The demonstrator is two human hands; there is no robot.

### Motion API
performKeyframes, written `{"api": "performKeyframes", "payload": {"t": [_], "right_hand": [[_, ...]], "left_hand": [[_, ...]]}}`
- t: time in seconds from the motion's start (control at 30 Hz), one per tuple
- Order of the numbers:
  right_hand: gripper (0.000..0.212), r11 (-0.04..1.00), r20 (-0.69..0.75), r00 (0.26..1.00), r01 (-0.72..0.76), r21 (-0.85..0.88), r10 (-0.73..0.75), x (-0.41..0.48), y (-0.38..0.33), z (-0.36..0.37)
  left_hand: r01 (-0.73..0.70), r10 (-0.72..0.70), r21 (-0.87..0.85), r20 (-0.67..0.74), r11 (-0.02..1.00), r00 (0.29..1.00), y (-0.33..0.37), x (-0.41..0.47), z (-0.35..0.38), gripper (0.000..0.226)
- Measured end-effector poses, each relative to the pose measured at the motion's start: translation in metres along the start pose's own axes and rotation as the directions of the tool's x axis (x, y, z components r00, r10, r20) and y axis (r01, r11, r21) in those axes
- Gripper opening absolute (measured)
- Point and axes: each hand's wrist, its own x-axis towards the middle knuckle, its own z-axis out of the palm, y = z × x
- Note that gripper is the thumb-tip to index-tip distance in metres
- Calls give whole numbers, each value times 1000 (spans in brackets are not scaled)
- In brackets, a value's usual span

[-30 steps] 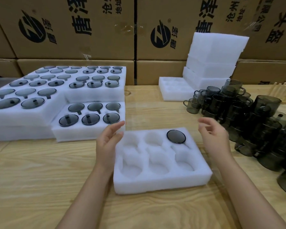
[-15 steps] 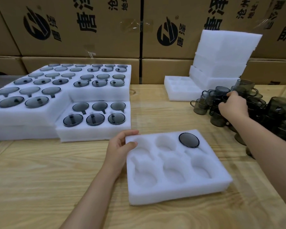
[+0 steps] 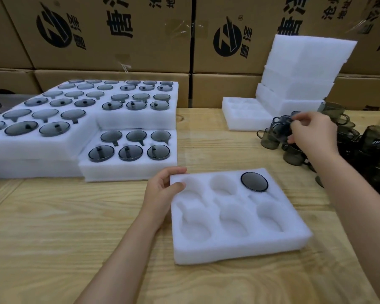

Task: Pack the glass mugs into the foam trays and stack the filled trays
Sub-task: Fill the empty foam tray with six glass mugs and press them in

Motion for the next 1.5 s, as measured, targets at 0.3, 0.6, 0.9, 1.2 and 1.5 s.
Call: {"api": "performKeyframes", "payload": {"t": [0.3,0.6,0.9,1.2,1.5], "right_hand": [[29,960,432,867,162,228,-248,-95,-44,13],[32,934,571,752,168,316,-328,-111,-38,14],[25,914,574,730,175,366,-370,-103,-19,12],[25,914,618,673,302,272,-407,-109,-12,16],[56,822,716,531,561,103,-452,-108,-8,24]], "left_hand": [[-83,82,116,8,990,997,6,-5,4,33],[-448,322,434,335,781,886,28,-21,20,44],[-453,284,504,378,736,881,27,-20,20,57],[-479,252,558,437,677,864,24,-16,19,66],[-495,238,625,451,603,860,25,-15,19,49]]}}
